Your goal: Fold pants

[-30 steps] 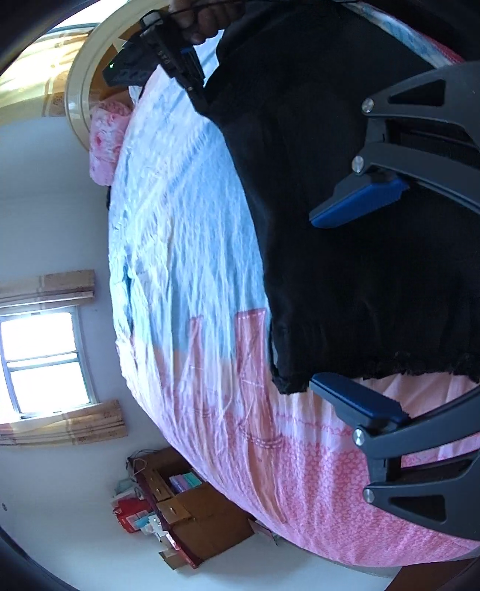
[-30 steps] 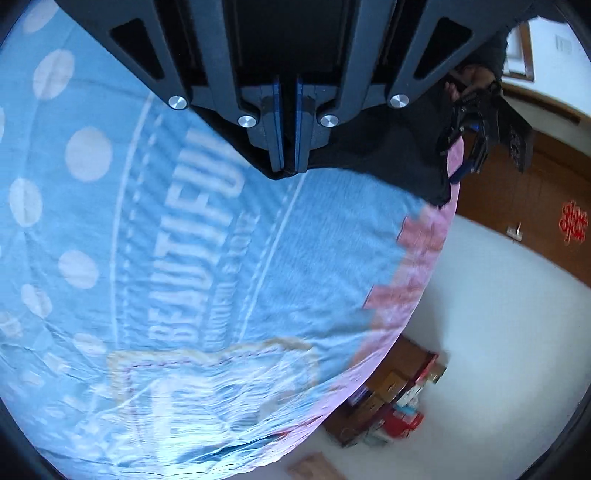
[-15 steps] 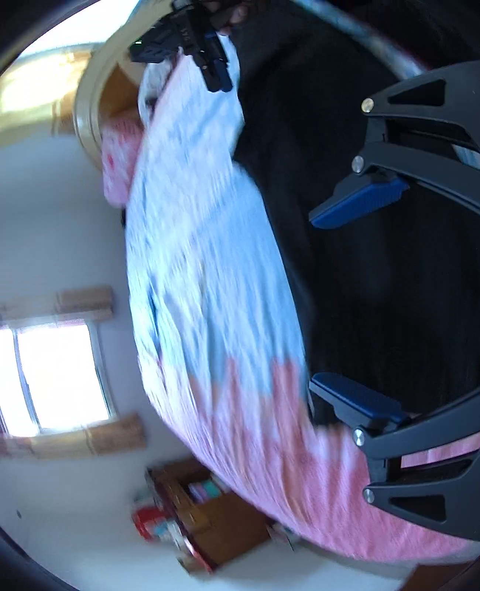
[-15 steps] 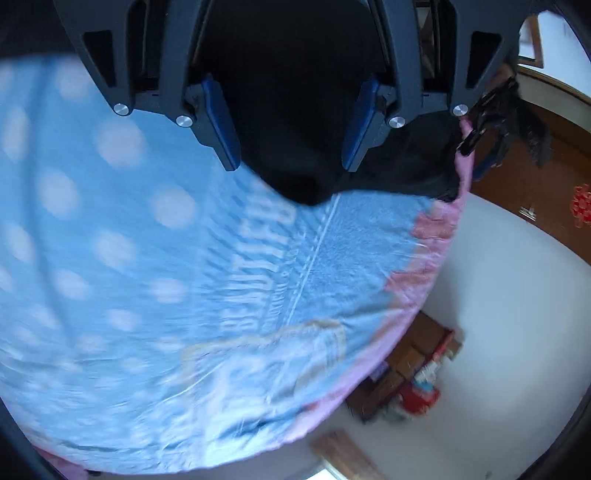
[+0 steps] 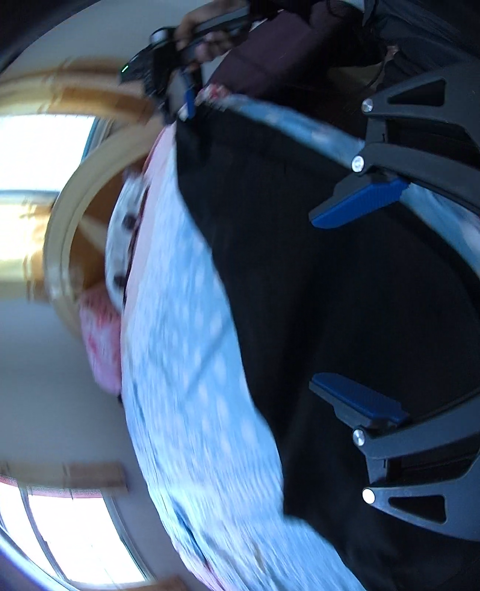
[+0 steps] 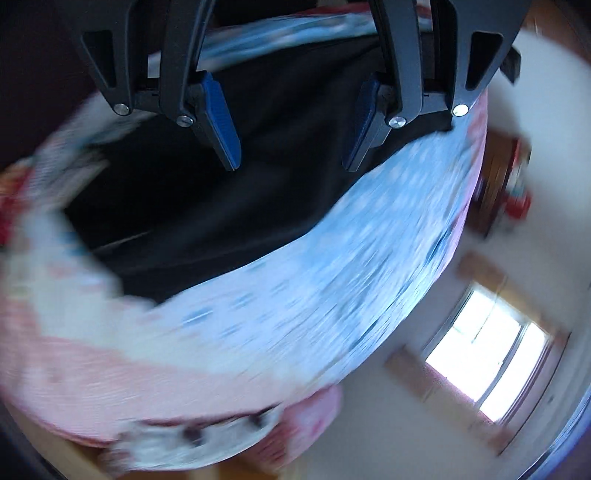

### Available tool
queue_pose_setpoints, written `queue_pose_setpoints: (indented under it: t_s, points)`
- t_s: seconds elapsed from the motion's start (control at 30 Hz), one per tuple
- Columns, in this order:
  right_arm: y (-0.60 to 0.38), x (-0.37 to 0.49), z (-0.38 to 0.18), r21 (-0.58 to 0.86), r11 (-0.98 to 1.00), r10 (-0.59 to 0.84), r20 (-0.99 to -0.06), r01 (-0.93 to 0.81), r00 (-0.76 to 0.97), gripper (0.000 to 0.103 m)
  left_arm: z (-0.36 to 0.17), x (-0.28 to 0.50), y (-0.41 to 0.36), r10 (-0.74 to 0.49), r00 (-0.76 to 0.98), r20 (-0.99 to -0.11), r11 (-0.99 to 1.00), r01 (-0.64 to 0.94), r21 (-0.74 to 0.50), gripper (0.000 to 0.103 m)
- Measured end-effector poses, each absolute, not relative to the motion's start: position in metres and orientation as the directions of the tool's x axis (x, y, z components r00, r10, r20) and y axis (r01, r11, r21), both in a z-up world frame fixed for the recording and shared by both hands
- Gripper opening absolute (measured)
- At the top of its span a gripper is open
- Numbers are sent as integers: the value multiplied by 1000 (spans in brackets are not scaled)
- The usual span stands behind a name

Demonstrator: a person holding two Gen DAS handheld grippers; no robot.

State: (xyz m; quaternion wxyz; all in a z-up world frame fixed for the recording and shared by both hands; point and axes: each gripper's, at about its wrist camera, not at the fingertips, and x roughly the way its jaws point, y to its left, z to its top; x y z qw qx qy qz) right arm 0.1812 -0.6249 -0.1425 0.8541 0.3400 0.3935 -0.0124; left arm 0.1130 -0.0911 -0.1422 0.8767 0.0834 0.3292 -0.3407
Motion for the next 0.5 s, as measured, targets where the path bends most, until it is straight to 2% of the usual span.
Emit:
queue_pose_setpoints:
  t_s: [0.1,0.23,0.3,0.33,0.37,0.4,0.43,0.5]
  points:
    - [-648,184,-150,612,721,258,-673,326,693,59,-142,108,-123,-555,532,-640,721,691,-51,84]
    - [-658,192,-157,644,686,249,-645,338,722,59,-141,111,-154,-594,491,-638,685,724,-81,83]
    - [-660,193,-158,652,674,231,-633,347,739,59,-145,110,-168,-607,463,-645,661,745,-87,79]
    - [-664,192,-158,653,673,222,-626,347,747,55,-148,110,-174,-615,444,-652,645,759,-91,75]
    - [-665,189,-161,648,677,208,-623,349,754,37,-153,111,-180,-617,421,-665,630,771,-97,72]
    - [-667,191,-162,634,690,191,-625,349,757,25,-159,112,-185,-611,398,-684,622,776,-104,62]
    - [-668,191,-164,623,702,185,-628,345,756,9,-169,115,-191,-596,360,-717,615,779,-120,55]
    - [-670,196,-164,621,714,194,-620,324,760,7,-179,116,-192,-590,347,-729,614,779,-126,55]
